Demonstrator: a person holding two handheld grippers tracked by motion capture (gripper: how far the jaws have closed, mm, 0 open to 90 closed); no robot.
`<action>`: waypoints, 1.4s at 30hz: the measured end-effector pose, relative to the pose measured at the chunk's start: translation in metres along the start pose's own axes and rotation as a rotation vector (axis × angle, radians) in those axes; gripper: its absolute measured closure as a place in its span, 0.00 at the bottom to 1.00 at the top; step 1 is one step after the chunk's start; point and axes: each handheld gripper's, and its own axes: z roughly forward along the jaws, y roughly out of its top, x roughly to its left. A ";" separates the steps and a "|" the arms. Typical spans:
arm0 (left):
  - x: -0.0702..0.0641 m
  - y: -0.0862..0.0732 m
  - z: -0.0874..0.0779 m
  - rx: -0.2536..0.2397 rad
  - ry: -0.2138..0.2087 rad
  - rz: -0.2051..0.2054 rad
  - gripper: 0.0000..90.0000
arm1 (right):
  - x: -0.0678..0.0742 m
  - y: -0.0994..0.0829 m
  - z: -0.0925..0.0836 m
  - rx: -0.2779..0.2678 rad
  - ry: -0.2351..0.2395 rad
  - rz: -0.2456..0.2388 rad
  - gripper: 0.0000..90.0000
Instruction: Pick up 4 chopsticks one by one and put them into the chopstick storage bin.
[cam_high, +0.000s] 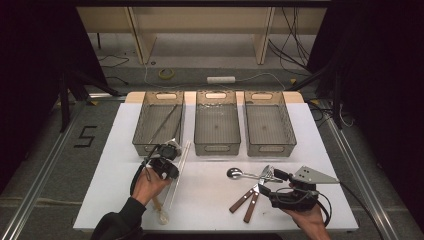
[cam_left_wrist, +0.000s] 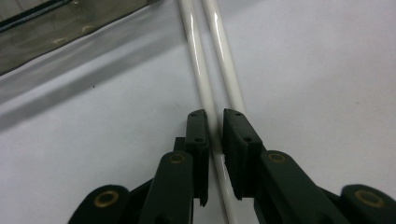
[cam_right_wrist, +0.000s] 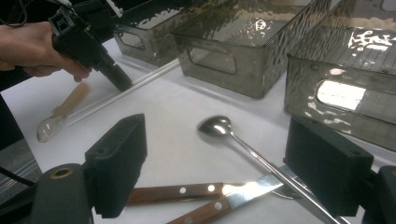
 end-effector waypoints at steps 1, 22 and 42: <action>0.000 0.000 0.000 0.001 0.000 -0.001 0.89 | 0.000 0.000 0.000 0.000 0.000 0.001 0.24; 0.003 -0.003 0.000 -0.028 -0.004 -0.049 0.93 | -0.001 0.000 0.001 0.002 0.001 -0.002 0.24; 0.006 -0.003 -0.007 -0.081 0.000 -0.058 0.94 | 0.000 0.000 0.002 0.005 0.003 -0.002 0.24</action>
